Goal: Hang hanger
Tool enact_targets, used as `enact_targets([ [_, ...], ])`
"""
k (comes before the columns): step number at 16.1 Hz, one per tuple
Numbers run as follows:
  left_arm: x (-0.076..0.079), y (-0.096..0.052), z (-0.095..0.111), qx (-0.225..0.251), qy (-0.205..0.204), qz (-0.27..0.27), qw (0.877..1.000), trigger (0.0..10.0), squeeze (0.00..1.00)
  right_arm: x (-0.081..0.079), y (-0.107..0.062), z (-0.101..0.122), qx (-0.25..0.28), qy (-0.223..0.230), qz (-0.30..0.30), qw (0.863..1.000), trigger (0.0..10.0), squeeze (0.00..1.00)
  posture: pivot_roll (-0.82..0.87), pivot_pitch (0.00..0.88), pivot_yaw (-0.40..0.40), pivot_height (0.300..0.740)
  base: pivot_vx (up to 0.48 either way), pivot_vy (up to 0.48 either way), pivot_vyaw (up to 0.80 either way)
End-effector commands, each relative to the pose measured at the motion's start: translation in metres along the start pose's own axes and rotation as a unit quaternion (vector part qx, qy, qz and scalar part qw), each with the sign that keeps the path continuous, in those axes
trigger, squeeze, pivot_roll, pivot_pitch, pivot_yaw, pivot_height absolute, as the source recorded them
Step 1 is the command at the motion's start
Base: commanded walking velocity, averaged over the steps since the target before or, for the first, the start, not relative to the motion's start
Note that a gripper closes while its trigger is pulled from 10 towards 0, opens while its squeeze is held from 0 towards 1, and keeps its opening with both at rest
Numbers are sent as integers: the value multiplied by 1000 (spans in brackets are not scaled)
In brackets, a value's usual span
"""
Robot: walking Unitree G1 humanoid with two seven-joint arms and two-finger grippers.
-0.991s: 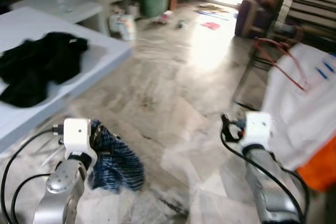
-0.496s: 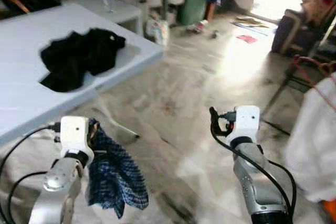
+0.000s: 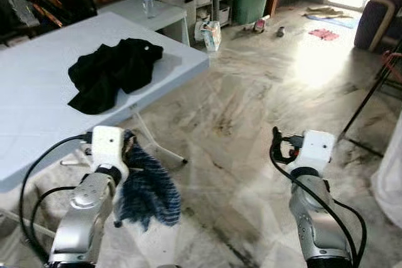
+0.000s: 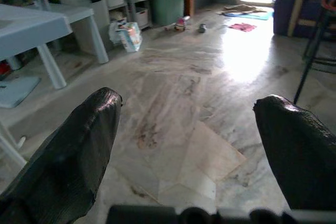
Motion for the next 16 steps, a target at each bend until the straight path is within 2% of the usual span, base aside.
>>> enact_targets([
  [1,6,4,3,4,7,-13,1000,10000,0,6,0,4,9,-4,-15,1000,10000,0,49,0,106,740,0,0,0],
  [2,17,7,5,8,8,-30,999,10000,0,14,-5,6,12,-7,-22,1000,10000,0,13,0,112,740,0,0,0],
  [4,21,10,4,8,4,-35,999,10000,0,21,-11,7,11,-14,-25,1000,10000,0,-17,0,93,740,0,0,0],
  [5,22,10,0,3,-15,-36,999,10000,0,21,-17,7,5,-25,-16,1000,10000,0,-45,0,53,740,0,0,0],
  [6,20,8,-6,-4,-30,-29,999,10000,0,16,-21,8,2,-57,5,998,10000,0,-62,0,20,740,0,0,0],
  [7,17,2,-11,-11,-35,-14,999,10000,0,13,-24,10,1,-85,23,996,10000,0,-70,0,-4,740,0,0,0],
  [9,14,-8,-11,-4,-27,-9,1000,10000,0,15,-29,13,4,-96,30,995,10000,0,-66,0,-24,740,0,0,0],
  [12,5,-56,-30,-29,-13,20,999,10000,0,38,-49,13,-15,-93,22,995,10000,0,-1,0,-32,740,0,0,0],
  [13,5,-64,-38,-39,-5,19,999,10000,0,43,-51,13,-17,-99,16,995,10000,0,4,0,-31,740,0,0,0],
  [15,6,-68,-44,-51,0,14,999,10000,0,45,-49,12,-19,-83,-1,996,10000,0,13,0,-29,740,0,0,0],
  [16,6,-67,-40,-46,-4,11,999,10000,0,42,-48,12,-20,-80,1,997,10000,0,11,0,-26,740,0,0,0],
])
Point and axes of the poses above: a point about 5 cm out from each wrist's last joint towards the gripper, its own y axis pointing out of the wrist towards the gripper, its own z axis along the axis of the wrist's last joint, x = y × z, the point moved 5 cm from there along y, pointing out of the wrist towards the gripper, and after that the axes turned 11 degrees about y, right-handed, at the moved point
